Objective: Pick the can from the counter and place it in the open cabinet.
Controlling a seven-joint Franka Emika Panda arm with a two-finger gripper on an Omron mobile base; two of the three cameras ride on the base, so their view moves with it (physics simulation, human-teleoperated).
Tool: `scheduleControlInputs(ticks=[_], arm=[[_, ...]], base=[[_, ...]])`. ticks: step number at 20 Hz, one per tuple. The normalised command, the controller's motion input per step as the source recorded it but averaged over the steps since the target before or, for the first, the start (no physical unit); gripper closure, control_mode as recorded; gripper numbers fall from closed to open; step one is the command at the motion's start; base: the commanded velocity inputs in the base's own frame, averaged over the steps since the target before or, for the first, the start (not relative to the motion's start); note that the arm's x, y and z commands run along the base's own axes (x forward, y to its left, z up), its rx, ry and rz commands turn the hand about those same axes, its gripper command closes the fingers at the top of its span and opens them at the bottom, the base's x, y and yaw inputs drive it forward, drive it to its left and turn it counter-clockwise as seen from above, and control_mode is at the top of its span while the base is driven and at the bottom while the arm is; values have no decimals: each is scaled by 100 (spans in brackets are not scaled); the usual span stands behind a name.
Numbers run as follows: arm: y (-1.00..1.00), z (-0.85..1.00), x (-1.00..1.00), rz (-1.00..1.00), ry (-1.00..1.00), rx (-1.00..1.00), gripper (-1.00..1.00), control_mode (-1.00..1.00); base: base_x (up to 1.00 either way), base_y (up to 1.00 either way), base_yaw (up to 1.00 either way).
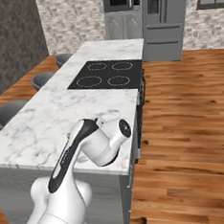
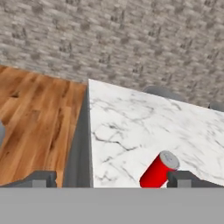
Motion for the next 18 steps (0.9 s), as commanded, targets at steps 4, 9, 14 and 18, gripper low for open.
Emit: scheduleControlInputs(ticks=[4, 9, 14, 18], arm=[[-5, -3, 0, 4, -1, 15, -100, -100], [0, -14, 6, 0, -3, 16, -100, -100], [0, -10, 9, 0, -3, 11, -100, -100], [0, 0, 13, 0, 0, 0, -100, -100]], base=[[0, 0, 0], [0, 0, 0], [0, 0, 0], [0, 0, 0]])
